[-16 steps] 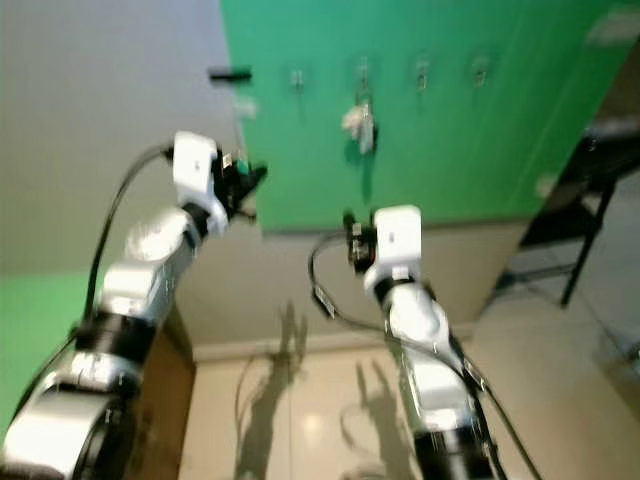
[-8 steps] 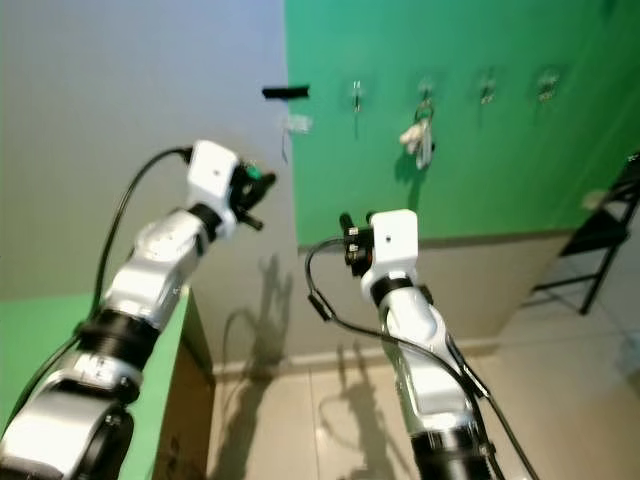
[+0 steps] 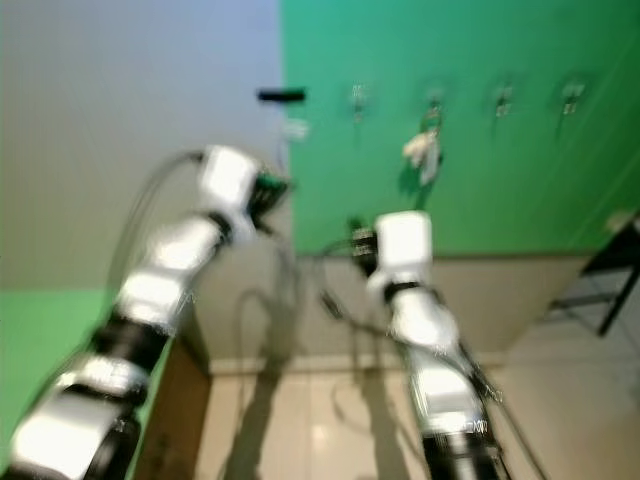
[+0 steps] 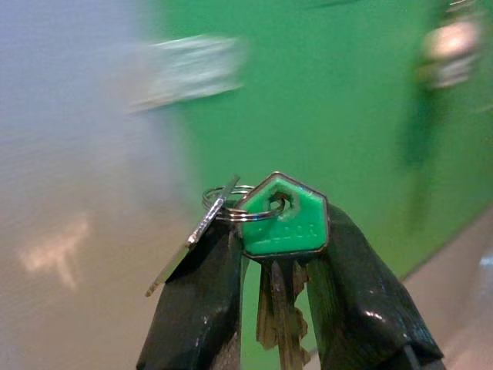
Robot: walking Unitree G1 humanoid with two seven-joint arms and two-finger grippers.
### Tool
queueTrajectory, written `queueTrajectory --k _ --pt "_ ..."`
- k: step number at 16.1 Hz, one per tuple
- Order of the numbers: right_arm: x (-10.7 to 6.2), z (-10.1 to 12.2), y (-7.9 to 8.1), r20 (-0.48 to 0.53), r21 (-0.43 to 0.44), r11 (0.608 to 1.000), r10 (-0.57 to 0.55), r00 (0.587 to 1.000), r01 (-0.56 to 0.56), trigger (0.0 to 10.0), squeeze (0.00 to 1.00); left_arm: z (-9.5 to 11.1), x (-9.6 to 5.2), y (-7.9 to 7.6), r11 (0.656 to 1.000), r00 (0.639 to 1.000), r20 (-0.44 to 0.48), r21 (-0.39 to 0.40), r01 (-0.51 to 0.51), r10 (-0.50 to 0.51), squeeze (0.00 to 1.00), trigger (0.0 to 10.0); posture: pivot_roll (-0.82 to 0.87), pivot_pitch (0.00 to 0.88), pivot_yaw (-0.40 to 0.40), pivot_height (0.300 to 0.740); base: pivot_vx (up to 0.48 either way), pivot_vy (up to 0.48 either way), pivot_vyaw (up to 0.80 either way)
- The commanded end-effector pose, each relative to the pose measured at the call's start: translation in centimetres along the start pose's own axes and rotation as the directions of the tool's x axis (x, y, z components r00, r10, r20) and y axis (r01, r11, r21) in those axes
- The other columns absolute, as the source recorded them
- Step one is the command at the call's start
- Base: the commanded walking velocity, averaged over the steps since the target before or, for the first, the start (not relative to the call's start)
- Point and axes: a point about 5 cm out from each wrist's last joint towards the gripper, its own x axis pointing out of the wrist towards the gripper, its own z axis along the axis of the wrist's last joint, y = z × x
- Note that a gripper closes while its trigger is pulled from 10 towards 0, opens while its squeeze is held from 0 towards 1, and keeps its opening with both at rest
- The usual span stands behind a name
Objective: Hang keys on a hook
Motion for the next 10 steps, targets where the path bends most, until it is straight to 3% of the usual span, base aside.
queueTrajectory --k 1,3,5,8,9,10 --pt "0.2 0.2 0.7 0.004 0.005 1.000 0.020 1.000 -0.020 10.0 0.00 0.5 -0.4 1.1 1.000 1.000 0.017 0.021 -0.023 0.023 0.00 10.0 -0.14 0.000 0.062 0.740 0.247 -0.409 0.00" --pt "0.2 0.2 0.7 0.004 0.004 1.000 0.022 1.000 -0.022 10.0 0.00 0.7 -0.5 1.0 1.000 0.999 0.043 -0.009 -0.016 0.017 0.00 10.0 -0.14 0.000 0.062 0.740 0.251 -0.407 0.00" --pt "0.3 0.2 0.8 0.002 0.004 1.000 0.025 1.000 -0.025 10.0 0.00 0.6 -0.6 0.6 0.999 0.999 0.000 0.003 0.053 -0.053 0.00 10.0 -0.14 0.000 0.062 0.740 0.000 0.000 0.00" --pt "0.1 -0.1 1.0 -0.012 0.000 0.999 0.045 0.999 -0.045 10.0 0.00 2.3 -2.0 1.2 0.930 0.943 -0.124 0.168 0.327 -0.309 0.00 10.0 -0.13 0.000 0.064 0.740 0.000 0.000 0.00" --pt "0.1 -0.2 1.0 -0.014 -0.001 0.999 0.047 0.999 -0.047 10.0 0.00 2.5 -2.3 1.5 0.920 0.931 -0.142 0.164 0.357 -0.336 0.00 10.0 -0.13 0.000 0.064 0.740 0.000 0.000 0.00" --pt "0.1 -0.4 1.2 -0.023 -0.002 0.998 0.055 0.998 -0.055 10.0 0.00 4.3 -2.4 2.8 0.911 0.918 -0.156 0.149 0.386 -0.364 0.00 10.0 -0.12 0.000 0.063 0.740 0.000 0.000 0.00"
